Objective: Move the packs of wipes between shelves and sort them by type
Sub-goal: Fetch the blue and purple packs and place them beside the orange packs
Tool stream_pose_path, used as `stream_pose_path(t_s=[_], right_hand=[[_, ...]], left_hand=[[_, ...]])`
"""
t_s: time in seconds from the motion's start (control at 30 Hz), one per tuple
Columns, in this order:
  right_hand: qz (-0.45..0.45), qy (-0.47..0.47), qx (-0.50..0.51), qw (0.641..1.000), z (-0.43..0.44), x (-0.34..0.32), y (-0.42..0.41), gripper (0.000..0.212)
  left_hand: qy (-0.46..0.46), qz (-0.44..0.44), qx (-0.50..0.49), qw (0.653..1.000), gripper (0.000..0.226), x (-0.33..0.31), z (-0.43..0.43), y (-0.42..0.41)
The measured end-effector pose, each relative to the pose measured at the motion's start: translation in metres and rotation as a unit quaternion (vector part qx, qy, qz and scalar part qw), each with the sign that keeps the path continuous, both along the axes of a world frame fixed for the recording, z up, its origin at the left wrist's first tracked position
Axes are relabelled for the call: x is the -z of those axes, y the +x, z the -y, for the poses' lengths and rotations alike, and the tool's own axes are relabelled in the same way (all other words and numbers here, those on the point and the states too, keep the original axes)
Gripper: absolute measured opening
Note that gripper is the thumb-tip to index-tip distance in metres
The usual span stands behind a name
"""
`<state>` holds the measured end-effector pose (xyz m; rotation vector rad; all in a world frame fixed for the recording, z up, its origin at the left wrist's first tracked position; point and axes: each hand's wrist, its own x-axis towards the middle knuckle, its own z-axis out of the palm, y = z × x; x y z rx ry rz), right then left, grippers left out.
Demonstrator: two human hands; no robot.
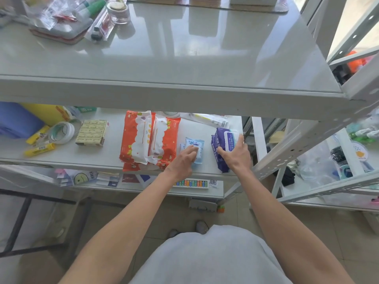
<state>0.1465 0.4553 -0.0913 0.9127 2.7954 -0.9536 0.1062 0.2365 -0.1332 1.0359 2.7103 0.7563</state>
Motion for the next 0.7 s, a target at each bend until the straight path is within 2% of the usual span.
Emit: stream_pose_path(t_s=[0.17,0.33,0.4,0.5,0.7], right_hand=[[-0.055,0.016,-0.029,0.998,0.001,-0.001,0.005,0.095],[-0.046,0.048,-0.054,0.996,0.010,0.000,0.014,0.106],[-0.024,0.082,-0.058,0.995,0.019,0.001,0.016,0.113],[-0.014,0.120,-0.051,0.991,0.030,0.003,0.018,0.113],[-0.025,0.082,-0.027,0.996,0.023,0.005,0.018,0.111]], left_hand=[[-0.028,0.003,-0.042,0.999,0.024,-0.010,-0.009,0.005],[-0.053,0.012,-0.026,0.998,0.056,-0.001,-0.011,0.011],[-0.057,0.015,-0.035,0.998,0.048,0.002,-0.012,0.014],[-0.019,0.021,-0.042,0.999,0.031,0.002,-0.014,0.011],[0.036,0.037,-0.055,0.997,0.027,-0.016,-0.016,-0.002]])
